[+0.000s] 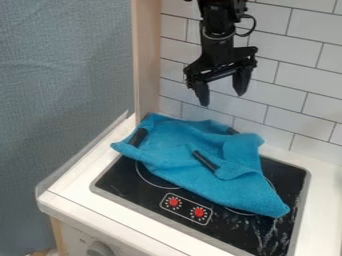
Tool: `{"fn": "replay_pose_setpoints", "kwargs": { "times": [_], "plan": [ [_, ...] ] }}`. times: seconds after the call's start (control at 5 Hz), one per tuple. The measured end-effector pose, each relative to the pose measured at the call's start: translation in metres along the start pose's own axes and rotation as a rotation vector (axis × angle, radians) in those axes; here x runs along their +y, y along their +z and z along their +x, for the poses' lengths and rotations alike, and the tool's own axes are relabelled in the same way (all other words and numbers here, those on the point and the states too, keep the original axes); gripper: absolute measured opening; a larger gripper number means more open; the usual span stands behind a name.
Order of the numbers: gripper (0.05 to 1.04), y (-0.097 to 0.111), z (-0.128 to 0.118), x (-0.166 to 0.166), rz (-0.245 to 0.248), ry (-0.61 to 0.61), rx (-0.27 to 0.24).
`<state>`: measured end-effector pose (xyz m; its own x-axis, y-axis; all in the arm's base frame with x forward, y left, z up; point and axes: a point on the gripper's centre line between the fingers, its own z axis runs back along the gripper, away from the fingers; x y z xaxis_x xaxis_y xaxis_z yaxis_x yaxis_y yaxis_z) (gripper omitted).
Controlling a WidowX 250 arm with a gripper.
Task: Unfold cloth to bottom left
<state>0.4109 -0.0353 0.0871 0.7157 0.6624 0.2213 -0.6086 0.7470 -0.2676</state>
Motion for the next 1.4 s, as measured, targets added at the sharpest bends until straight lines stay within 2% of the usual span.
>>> {"fn": "replay_pose_setpoints", "kwargs": {
  "times": [0.2,0.4,0.6,0.8,1.0,1.2,1.4],
  "plan": [
    [0.998,-0.013,-0.008,0.007,0.032,0.014,0.031],
    [0.998,-0.02,-0.026,0.026,0.076,0.204,0.024],
    [0.998,-0.008,-0.032,0.031,0.054,0.289,-0.026],
    [0.998,-0.002,-0.048,0.035,0.1,0.375,-0.098],
    [0.998,-0.003,-0.058,0.029,0.132,0.362,-0.113],
    [0.998,-0.02,-0.064,0.033,0.184,0.357,-0.099],
    [0.998,-0.033,-0.068,0.029,0.204,0.338,-0.092]
  ]
}}
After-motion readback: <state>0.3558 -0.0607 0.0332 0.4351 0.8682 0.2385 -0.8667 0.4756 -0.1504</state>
